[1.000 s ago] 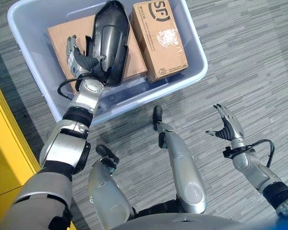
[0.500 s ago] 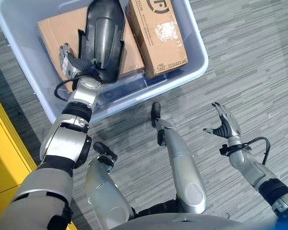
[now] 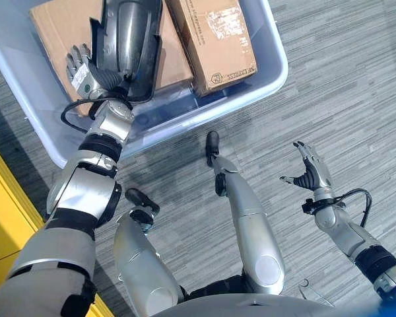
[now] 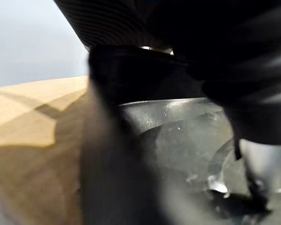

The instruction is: Move parts from the plastic box to the shelf.

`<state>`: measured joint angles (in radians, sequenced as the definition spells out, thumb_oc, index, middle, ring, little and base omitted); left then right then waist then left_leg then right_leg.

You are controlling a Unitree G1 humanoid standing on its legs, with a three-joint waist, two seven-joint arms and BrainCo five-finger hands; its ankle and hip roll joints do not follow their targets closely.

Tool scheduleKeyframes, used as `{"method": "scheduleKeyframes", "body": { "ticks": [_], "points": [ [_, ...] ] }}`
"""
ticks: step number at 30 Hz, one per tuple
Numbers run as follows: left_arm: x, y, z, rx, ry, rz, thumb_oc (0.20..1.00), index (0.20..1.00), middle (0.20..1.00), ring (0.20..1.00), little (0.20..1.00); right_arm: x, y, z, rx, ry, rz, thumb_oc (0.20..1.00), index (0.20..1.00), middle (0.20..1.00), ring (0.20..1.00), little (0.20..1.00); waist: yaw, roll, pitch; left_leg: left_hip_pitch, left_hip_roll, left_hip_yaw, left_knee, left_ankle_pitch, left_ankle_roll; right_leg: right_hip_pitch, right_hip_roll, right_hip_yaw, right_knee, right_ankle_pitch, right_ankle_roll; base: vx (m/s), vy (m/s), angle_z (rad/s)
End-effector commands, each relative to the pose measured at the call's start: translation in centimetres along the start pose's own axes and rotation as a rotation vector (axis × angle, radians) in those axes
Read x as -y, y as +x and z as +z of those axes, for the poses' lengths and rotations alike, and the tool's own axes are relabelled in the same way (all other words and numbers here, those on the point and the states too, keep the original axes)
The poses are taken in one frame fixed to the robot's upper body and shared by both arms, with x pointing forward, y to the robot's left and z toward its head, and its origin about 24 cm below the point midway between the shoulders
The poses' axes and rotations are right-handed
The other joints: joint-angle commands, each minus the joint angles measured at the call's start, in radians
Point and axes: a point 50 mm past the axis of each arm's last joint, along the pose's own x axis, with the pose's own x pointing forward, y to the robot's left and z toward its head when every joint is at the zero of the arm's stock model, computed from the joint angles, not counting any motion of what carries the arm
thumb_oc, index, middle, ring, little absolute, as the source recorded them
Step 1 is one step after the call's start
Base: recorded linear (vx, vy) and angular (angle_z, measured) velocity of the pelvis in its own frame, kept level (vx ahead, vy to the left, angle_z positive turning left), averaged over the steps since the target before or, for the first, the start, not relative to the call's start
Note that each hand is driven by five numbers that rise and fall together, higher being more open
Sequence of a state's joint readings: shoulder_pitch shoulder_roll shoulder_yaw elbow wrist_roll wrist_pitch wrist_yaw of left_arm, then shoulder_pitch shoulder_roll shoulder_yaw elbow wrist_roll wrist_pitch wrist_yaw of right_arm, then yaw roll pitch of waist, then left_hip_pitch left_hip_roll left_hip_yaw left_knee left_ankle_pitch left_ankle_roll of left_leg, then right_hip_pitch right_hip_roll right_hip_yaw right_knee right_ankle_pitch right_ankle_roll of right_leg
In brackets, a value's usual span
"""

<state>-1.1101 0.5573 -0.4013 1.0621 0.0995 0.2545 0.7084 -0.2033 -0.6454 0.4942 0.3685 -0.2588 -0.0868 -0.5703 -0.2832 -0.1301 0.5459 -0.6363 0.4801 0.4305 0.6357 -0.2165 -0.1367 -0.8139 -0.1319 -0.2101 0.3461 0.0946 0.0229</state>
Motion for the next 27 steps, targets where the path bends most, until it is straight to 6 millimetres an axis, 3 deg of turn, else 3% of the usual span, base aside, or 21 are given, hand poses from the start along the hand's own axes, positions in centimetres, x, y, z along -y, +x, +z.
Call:
{"method": "scheduleKeyframes", "body": {
  "ticks": [1, 6, 7, 8, 14, 18, 27],
  "points": [
    [3.1, -2.2, -1.7, 0.049, 0.151, -0.173, 1.0, 1.0, 1.0, 1.0, 1.0, 1.1, 0.5, 0.3, 0.013, 0.019, -0.05, 1.0, 1.0, 1.0, 1.0, 1.0, -0.007, -0.066, -0.026, -0.059, 0.028, 0.015, 0.076, 0.007, -0.026, 0.022, -0.087, 0.019, 0.109, -0.128, 0.121, 0.0, 0.0, 0.0],
    [4.0, -3.1, -2.7, -0.045, 0.14, -0.173, 1.0, 1.0, 1.0, 1.0, 1.0, 0.4, 0.7, 0.6, 0.013, 0.029, -0.053, 1.0, 1.0, 1.0, 1.0, 1.0, -0.008, -0.069, -0.026, -0.063, 0.031, 0.018, 0.074, 0.017, -0.031, 0.02, -0.086, 0.016, 0.1, -0.125, 0.12, 0.0, -0.032, 0.01],
    [4.1, -3.2, -3.0, -0.07, 0.141, -0.178, 0.824, 0.824, 0.824, 0.824, 0.824, 0.4, 0.7, 0.6, 0.011, 0.034, -0.056, 1.0, 1.0, 1.0, 1.0, 1.0, -0.009, -0.07, -0.026, -0.068, 0.031, 0.017, 0.076, 0.016, -0.031, 0.016, -0.084, 0.018, 0.1, -0.124, 0.119, 0.0, -0.045, 0.0],
    [4.2, -3.3, -3.4, -0.107, 0.122, -0.182, 0.2, 0.2, 0.2, 0.2, 0.2, 0.3, 0.8, 0.7, 0.011, 0.036, -0.058, 1.0, 1.0, 1.0, 1.0, 1.0, -0.01, -0.071, -0.026, -0.074, 0.032, 0.014, 0.079, 0.015, -0.032, 0.012, -0.083, 0.018, 0.101, -0.123, 0.118, 0.01, -0.054, -0.01],
    [4.8, -4.4, -5.5, -0.348, -0.049, -0.15, 0.2, 0.2, 0.2, 0.2, 0.2, 0.4, 1.1, 1.1, 0.035, -0.005, -0.079, 1.0, 1.0, 1.0, 1.0, 1.0, -0.011, -0.07, -0.026, -0.089, 0.032, 0.007, 0.082, 0.023, -0.041, -0.004, -0.077, 0.02, 0.103, -0.124, 0.114, 0.02, -0.036, -0.02],
    [3.4, -3.8, -7.1, -0.558, -0.281, 0.036, 0.2, 0.2, 0.2, 0.2, 0.2, 0.1, 1.4, 1.4, 0.028, 0.003, -0.111, 1.0, 1.0, 1.0, 1.0, 1.0, 0.003, -0.071, -0.026, -0.127, 0.039, -0.019, 0.094, 0.02, -0.052, -0.03, -0.08, 0.016, 0.113, -0.128, 0.111, 0.02, -0.078, -0.03],
    [2.7, -3.3, -6.8, -0.668, -0.418, 0.119, 0.2, 0.2, 0.2, 0.2, 0.2, -0.4, 1.3, 1.5, 0.003, 0.033, -0.092, 1.0, 1.0, 1.0, 1.0, 1.0, 0.008, -0.074, -0.026, -0.19, 0.038, -0.045, 0.117, 0.002, -0.051, -0.085, -0.091, 0.008, 0.141, -0.125, 0.113, 0.01, -0.034, 0.0]
  ]
}}
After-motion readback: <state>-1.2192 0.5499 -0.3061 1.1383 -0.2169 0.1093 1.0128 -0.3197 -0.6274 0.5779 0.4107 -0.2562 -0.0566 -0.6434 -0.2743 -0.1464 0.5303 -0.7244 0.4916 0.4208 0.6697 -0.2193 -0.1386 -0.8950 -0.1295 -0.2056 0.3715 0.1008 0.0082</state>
